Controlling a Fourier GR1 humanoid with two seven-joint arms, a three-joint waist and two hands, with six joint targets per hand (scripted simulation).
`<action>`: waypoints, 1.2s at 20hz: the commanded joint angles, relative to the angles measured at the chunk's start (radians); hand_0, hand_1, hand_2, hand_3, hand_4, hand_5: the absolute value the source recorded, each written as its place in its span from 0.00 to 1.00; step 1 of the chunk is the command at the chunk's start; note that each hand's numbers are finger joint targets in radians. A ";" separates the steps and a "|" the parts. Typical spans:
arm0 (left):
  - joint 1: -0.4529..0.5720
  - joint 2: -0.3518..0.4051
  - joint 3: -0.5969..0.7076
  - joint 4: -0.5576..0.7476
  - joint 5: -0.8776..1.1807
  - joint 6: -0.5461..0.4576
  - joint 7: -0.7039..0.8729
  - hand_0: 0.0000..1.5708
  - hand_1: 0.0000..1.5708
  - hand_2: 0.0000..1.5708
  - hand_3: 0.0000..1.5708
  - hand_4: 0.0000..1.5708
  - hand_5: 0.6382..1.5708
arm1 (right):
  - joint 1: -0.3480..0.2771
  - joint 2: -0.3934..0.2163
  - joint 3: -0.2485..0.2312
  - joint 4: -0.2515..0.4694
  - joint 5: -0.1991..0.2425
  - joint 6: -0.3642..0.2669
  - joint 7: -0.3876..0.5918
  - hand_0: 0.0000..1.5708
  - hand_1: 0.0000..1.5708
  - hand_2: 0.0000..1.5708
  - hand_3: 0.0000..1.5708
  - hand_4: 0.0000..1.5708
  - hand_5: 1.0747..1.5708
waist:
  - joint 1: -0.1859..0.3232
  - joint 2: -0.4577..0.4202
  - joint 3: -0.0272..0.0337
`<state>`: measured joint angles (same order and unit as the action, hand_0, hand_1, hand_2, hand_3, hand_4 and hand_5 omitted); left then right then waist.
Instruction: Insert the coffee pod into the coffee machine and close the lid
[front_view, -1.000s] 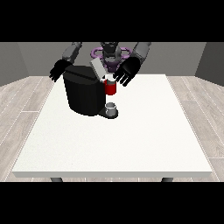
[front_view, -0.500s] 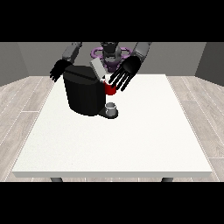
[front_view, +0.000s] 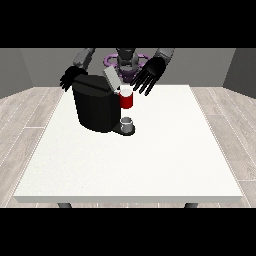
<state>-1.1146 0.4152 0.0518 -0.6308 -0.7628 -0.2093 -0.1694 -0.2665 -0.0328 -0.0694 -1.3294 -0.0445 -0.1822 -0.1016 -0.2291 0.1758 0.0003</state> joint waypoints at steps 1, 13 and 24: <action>-0.011 -0.041 -0.011 -0.048 -0.006 -0.015 0.056 0.00 0.00 0.00 0.00 0.00 1.00 | 0.017 -0.010 -0.045 0.084 -0.032 0.025 -0.070 0.00 0.00 0.00 0.00 0.26 1.00 | 0.047 -0.038 0.0005; 0.271 -0.222 0.285 -0.026 0.373 -0.028 -0.075 0.00 0.00 0.00 0.00 0.00 1.00 | 0.163 -0.077 -0.049 0.000 -0.037 0.071 -0.017 0.00 0.00 0.00 0.00 0.28 1.00 | 0.172 -0.284 -0.0015; 0.507 -0.308 0.326 -0.060 0.482 -0.046 -0.093 0.00 0.00 0.00 0.00 0.00 1.00 | 0.124 -0.126 0.030 -0.156 -0.029 0.157 0.108 0.00 0.00 0.00 0.00 0.03 1.00 | 0.245 -0.417 -0.0006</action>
<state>-0.6809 0.1274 0.3633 -0.6742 -0.3212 -0.2416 -0.2509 -0.1416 -0.1416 -0.0597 -1.4421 -0.0756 -0.0575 -0.0074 -0.0055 -0.2209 -0.0008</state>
